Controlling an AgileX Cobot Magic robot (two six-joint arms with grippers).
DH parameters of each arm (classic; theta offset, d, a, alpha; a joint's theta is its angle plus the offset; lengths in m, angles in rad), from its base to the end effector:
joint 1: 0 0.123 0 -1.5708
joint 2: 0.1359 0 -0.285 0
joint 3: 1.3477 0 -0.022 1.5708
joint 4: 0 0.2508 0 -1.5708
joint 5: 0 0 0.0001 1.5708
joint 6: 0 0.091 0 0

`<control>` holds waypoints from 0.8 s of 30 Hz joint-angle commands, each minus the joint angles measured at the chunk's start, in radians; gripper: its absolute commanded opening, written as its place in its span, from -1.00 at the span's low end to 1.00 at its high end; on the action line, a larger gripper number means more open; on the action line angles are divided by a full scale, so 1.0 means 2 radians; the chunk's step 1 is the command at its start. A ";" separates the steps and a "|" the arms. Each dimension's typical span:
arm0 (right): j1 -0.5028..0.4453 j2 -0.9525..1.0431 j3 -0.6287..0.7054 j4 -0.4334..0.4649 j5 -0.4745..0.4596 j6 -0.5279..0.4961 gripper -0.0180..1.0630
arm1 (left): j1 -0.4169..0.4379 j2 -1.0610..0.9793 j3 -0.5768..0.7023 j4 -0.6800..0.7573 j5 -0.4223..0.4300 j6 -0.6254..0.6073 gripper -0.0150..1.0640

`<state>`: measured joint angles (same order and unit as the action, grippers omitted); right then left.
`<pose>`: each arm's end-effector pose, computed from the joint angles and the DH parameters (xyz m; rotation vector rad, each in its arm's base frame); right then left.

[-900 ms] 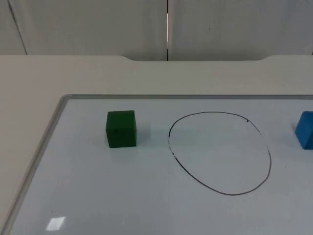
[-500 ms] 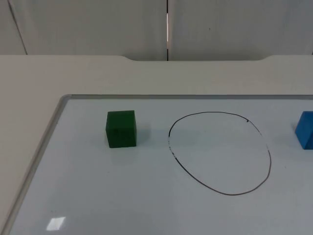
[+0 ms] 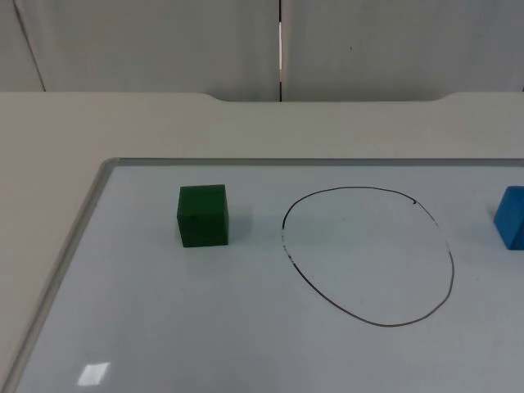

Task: Push the two cubes into the marked area.

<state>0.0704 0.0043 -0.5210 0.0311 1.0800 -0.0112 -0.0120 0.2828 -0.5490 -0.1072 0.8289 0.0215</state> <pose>-0.0076 0.0020 0.2816 -0.0856 2.0455 0.0741 0.0479 -0.0078 0.3049 0.0094 2.0439 -0.1201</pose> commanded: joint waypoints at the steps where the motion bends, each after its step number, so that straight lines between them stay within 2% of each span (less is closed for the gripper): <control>1: -0.004 -0.002 0.003 -0.002 0.000 -0.003 0.98 | 0.001 0.014 -0.003 -0.016 -0.021 0.005 0.37; 4: -0.004 -0.002 0.003 -0.002 0.000 -0.003 0.98 | 0.001 0.031 -0.003 -0.075 -0.040 0.064 -0.09; 5: -0.004 -0.002 0.003 -0.002 0.000 -0.003 0.98 | 0.001 0.031 -0.003 -0.075 -0.040 0.064 -0.09; 9: -0.004 -0.002 0.003 -0.002 0.000 -0.003 0.98 | 0.001 0.054 -0.003 -0.226 -0.060 0.232 -0.68; 10: -0.004 -0.002 0.003 -0.002 0.000 -0.003 0.98 | 0.001 0.054 -0.003 -0.226 -0.060 0.232 -0.68; 13: -0.004 -0.002 0.003 -0.002 0.000 -0.003 0.98 | 0.001 0.074 -0.003 -0.314 -0.078 0.289 -0.80; 19: -0.004 -0.002 0.003 -0.002 0.000 -0.003 0.98 | 0.001 0.123 -0.003 -0.355 -0.092 0.314 -0.81; 24: -0.004 -0.002 0.003 -0.002 0.000 -0.003 0.98 | 0.001 0.195 -0.003 -0.432 -0.092 0.379 -0.85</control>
<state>0.0704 0.0043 -0.5210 0.0311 1.0800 -0.0112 -0.0120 0.6419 -0.5490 -0.9060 0.6594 0.7401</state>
